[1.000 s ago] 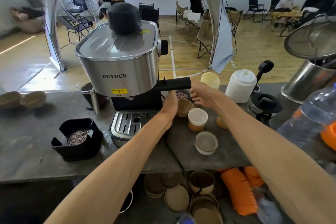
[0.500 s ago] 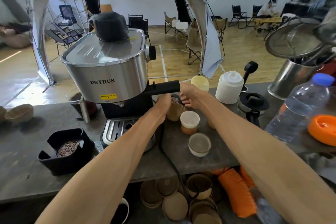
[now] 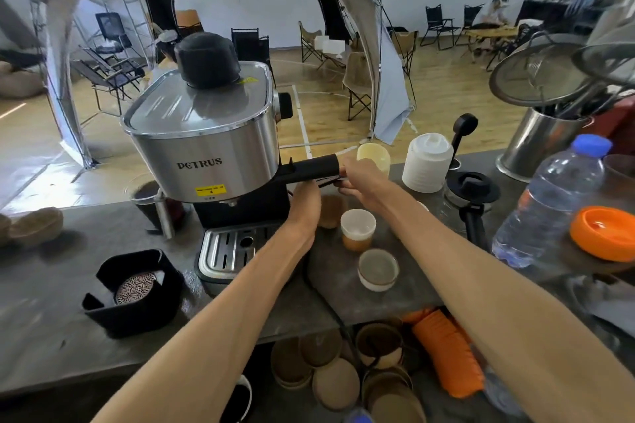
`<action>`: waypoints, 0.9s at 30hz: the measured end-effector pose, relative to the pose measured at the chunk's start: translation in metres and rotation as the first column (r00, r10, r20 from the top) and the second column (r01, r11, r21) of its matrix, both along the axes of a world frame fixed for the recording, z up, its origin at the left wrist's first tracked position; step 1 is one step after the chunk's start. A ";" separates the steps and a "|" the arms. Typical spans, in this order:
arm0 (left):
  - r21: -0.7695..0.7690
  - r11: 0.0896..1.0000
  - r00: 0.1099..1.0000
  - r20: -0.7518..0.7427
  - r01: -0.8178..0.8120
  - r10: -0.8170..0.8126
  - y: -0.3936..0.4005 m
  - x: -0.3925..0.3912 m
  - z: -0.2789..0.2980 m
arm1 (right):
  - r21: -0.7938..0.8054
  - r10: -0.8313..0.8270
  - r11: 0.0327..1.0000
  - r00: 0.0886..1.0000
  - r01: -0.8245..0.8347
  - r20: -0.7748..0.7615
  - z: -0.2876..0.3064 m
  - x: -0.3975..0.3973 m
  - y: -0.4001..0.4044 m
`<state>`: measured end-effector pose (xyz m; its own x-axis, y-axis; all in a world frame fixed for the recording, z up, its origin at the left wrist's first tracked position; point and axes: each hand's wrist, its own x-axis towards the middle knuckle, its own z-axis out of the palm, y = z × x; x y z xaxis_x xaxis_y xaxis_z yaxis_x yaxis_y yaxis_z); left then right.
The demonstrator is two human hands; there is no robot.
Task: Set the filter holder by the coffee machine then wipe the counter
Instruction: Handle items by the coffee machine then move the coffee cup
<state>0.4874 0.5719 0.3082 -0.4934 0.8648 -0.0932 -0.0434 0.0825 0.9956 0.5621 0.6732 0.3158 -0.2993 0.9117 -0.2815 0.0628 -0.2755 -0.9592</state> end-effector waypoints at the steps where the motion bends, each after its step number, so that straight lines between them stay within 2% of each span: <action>1: 0.009 1.000 1.000 0.002 0.021 -0.021 -0.006 0.002 -0.002 | 0.004 -0.025 1.000 1.000 0.025 0.007 -0.003 0.002 -0.003; 6: -0.073 0.996 0.998 -0.022 0.054 -0.056 -0.036 0.012 -0.009 | 0.015 -0.043 0.999 0.999 0.042 0.031 -0.018 0.018 -0.011; 14: -0.055 0.992 0.986 -0.113 0.117 -0.123 -0.077 0.034 -0.008 | 0.161 0.014 0.986 0.983 -0.043 0.181 -0.018 0.028 -0.020; 21: -0.094 0.988 0.988 -0.079 0.124 -0.132 -0.081 0.031 -0.014 | 0.059 0.071 0.995 0.991 -0.078 0.113 -0.007 0.033 -0.020; 27: -0.161 0.987 0.976 -0.209 0.031 -0.064 -0.056 0.017 -0.005 | 0.019 0.120 0.992 0.989 -0.123 0.091 -0.003 0.039 -0.015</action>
